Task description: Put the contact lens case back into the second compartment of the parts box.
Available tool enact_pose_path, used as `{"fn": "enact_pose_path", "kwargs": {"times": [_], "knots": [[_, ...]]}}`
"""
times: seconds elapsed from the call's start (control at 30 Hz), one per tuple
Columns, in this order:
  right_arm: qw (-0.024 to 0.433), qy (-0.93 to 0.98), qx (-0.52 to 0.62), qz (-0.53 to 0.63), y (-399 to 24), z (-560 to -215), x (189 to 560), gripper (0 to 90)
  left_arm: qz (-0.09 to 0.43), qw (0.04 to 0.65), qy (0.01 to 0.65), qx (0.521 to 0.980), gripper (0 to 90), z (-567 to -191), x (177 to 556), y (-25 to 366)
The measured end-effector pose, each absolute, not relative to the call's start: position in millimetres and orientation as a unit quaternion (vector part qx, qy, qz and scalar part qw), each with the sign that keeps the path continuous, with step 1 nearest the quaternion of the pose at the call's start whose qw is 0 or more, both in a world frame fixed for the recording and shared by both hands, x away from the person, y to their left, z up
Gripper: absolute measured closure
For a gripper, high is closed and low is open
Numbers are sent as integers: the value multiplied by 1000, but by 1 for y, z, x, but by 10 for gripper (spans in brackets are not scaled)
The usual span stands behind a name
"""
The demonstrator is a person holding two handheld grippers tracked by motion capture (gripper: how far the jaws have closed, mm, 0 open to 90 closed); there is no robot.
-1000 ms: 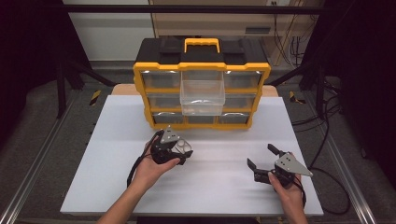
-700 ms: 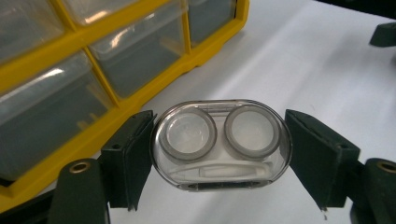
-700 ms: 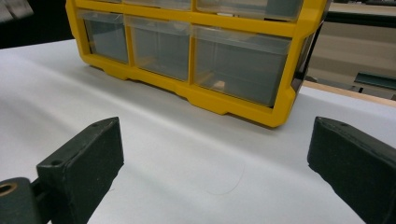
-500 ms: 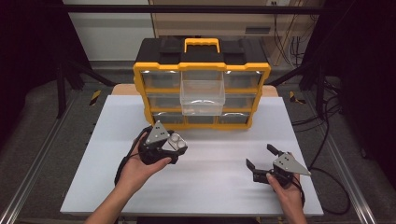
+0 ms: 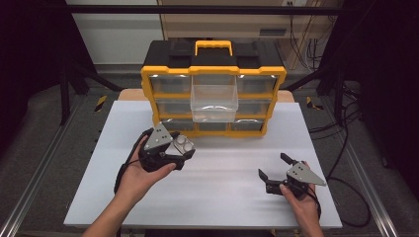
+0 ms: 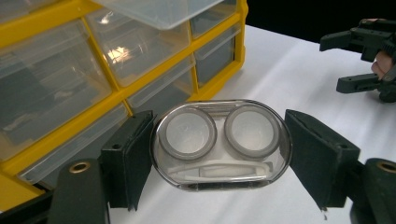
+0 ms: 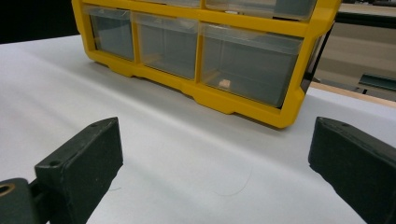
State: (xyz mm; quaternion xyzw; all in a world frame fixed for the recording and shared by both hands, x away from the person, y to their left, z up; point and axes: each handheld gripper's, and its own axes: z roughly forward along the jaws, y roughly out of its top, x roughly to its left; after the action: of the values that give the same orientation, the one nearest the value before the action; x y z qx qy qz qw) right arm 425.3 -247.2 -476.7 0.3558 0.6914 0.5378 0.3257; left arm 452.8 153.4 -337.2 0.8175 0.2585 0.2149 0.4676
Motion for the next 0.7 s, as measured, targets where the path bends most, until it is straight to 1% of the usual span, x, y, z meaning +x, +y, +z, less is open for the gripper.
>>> {"fn": "enact_pose_path", "kwargs": {"times": [0.7], "knots": [[326, 688, 359, 540, -250, -476, 425, 34, 218, 485, 249, 809, 262, -311, 447, 156]]}}
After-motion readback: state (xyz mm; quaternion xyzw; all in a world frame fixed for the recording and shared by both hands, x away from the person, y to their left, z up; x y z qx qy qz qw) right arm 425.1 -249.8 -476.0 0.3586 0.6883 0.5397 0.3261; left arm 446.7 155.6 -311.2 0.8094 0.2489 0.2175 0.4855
